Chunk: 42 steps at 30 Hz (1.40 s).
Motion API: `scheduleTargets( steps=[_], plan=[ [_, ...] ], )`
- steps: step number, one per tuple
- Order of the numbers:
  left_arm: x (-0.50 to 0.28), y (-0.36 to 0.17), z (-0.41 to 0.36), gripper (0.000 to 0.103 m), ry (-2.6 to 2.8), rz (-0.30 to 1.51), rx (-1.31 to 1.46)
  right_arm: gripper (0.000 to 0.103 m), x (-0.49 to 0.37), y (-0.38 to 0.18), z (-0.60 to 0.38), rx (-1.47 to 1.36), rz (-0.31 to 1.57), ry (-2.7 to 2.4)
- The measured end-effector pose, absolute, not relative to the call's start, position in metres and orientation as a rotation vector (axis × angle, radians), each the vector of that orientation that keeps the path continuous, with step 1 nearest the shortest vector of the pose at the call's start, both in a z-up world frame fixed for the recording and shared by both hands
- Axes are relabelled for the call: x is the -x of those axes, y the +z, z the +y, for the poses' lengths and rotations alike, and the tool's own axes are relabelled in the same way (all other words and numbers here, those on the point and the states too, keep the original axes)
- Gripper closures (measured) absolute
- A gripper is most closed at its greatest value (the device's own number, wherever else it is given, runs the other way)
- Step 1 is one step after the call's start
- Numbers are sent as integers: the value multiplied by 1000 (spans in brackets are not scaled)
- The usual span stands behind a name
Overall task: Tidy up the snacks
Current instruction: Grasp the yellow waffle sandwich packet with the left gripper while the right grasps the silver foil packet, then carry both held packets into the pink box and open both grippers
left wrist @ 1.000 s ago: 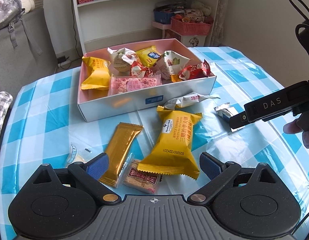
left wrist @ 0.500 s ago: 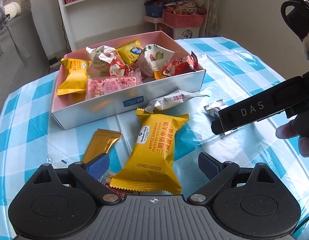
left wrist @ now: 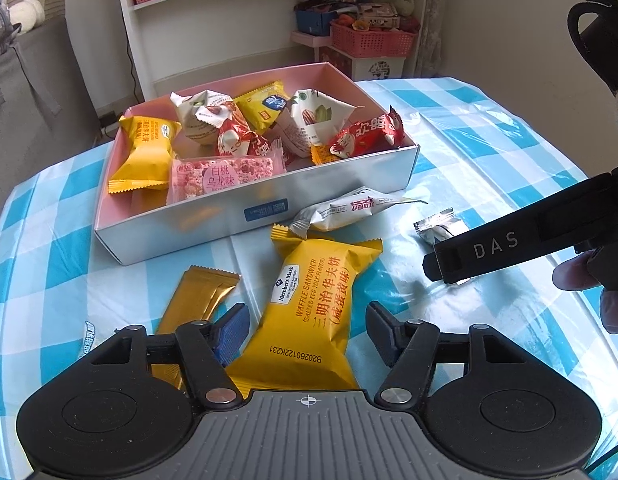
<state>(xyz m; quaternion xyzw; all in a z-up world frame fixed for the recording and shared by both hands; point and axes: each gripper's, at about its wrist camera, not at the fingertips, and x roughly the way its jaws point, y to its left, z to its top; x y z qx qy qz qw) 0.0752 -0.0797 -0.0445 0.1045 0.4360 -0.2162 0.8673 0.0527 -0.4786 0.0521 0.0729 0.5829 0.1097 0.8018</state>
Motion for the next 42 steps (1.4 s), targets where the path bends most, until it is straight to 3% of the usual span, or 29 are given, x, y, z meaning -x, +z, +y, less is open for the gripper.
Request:
scheduleTargets(
  steps=[6,27,42],
  plan=[
    [-76,-43,-78,53,-449,915,-205,45,-53,53,-477,-142,1238,238],
    [-77,-38,-77,66,-475,949,-162,77,-52,56,-473,-99,1229,273],
    [-73,-22,-66,69,-469,973,-132,83,-53,65,-483,-167,1223,294]
  ],
)
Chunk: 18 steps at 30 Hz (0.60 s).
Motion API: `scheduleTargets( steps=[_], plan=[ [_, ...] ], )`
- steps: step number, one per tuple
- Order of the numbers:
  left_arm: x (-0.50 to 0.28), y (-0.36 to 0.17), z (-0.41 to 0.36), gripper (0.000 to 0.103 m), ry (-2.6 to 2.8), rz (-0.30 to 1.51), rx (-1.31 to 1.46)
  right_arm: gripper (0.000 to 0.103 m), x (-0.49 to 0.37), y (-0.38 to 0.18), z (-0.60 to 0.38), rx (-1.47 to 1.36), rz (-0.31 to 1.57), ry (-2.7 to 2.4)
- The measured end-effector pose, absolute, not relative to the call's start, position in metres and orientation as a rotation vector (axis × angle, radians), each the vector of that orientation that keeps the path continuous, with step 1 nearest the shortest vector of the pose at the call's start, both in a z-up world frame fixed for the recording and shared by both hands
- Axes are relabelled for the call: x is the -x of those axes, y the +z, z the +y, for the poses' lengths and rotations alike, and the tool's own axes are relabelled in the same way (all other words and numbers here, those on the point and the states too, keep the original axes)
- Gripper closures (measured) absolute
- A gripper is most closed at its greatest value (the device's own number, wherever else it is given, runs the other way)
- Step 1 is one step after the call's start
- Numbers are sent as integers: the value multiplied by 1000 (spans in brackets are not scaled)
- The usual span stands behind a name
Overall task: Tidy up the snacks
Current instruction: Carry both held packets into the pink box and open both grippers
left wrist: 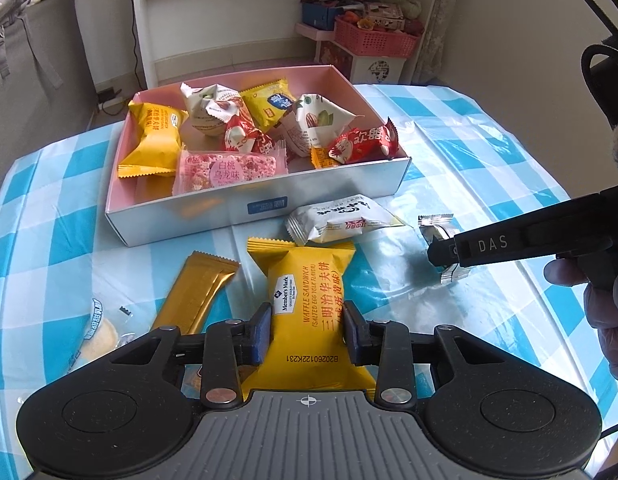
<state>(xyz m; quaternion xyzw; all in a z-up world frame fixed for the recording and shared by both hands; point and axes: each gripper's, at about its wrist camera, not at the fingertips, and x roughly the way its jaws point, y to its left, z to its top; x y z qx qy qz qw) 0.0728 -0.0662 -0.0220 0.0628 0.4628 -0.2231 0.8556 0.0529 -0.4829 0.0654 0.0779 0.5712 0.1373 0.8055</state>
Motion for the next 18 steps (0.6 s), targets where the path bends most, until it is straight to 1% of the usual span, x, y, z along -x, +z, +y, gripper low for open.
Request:
scheduleTargets(
  steps=[12,18],
  plan=[
    [-65,3,-48,70,-462,940,-95,83,-54,81,-489,-232,1192,310],
    [-67,21,-38,70,-432,894,-57,83,-61,91,-496,-293,1159,306]
  ],
)
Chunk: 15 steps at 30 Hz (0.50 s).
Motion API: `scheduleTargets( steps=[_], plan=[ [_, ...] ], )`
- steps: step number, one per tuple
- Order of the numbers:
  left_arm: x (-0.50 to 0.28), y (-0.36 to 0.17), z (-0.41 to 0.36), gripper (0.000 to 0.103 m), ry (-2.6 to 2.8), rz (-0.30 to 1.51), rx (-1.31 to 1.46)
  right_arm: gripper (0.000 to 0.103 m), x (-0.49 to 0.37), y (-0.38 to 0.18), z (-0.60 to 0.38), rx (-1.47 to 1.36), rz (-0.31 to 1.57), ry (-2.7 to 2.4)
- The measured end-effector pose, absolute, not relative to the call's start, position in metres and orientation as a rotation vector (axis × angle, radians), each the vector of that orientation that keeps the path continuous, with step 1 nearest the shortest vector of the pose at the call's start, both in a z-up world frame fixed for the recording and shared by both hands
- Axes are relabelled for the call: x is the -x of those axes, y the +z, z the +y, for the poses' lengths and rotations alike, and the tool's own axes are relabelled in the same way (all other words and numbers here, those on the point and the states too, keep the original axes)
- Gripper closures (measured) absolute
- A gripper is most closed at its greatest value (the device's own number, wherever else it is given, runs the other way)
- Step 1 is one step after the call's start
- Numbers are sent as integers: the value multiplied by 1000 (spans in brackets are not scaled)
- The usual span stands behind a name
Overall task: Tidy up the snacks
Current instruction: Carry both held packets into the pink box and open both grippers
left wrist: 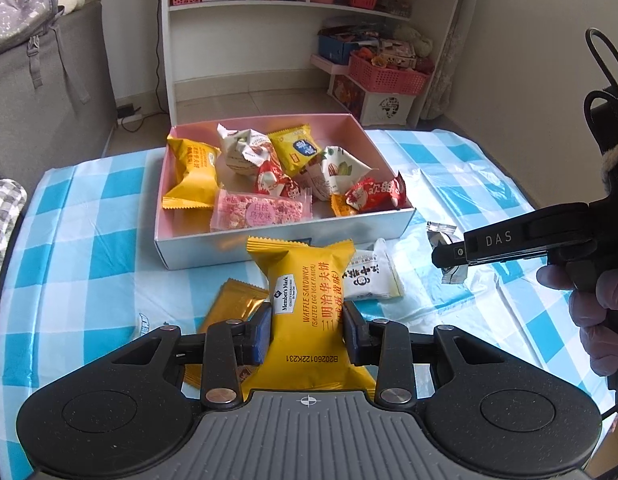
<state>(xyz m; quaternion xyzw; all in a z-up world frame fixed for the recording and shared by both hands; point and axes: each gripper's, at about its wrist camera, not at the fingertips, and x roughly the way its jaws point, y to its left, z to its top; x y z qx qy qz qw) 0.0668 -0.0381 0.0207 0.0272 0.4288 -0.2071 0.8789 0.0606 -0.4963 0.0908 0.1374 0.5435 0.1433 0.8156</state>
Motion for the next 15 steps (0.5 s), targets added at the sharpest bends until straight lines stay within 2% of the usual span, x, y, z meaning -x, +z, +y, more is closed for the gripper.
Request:
scheduleTargets(
  steps=[15],
  plan=[
    [-152,27,-37,70,-243,872,-53,83,-109,114,-490,-418,1050,349]
  ],
)
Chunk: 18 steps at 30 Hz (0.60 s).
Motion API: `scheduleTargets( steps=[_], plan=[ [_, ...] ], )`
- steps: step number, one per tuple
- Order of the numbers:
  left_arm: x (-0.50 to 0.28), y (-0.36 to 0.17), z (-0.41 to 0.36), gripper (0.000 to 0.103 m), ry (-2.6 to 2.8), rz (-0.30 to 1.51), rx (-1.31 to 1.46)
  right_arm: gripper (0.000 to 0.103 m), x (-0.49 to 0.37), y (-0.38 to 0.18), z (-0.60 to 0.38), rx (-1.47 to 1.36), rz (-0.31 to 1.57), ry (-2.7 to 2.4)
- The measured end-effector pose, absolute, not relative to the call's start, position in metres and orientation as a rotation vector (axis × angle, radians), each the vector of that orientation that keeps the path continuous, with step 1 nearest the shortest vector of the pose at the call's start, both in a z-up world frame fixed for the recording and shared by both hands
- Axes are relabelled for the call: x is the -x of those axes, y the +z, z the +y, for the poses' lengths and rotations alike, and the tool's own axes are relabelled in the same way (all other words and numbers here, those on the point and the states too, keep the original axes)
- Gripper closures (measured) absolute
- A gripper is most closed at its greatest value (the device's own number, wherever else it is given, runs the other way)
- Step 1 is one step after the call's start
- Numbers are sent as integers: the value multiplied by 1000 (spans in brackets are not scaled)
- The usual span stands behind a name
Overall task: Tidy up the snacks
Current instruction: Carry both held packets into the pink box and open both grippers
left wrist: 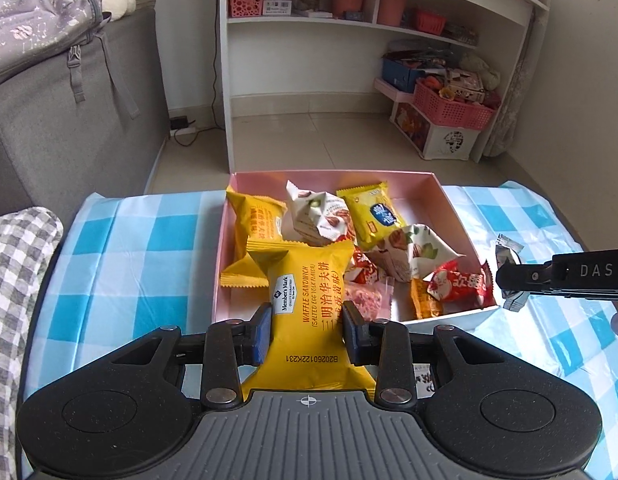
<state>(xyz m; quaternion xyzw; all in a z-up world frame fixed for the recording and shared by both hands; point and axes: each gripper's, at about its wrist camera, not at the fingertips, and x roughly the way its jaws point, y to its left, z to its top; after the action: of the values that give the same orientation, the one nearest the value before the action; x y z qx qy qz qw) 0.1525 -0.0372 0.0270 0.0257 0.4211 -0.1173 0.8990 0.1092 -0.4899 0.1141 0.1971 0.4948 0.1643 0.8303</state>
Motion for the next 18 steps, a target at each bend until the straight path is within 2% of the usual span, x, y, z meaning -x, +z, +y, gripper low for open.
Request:
scheduleTargets(
  steps=[18],
  plan=[
    [-232,2,-77,71,-150,931,-247,82,-170,81,-478,-529,1006,391]
  ],
)
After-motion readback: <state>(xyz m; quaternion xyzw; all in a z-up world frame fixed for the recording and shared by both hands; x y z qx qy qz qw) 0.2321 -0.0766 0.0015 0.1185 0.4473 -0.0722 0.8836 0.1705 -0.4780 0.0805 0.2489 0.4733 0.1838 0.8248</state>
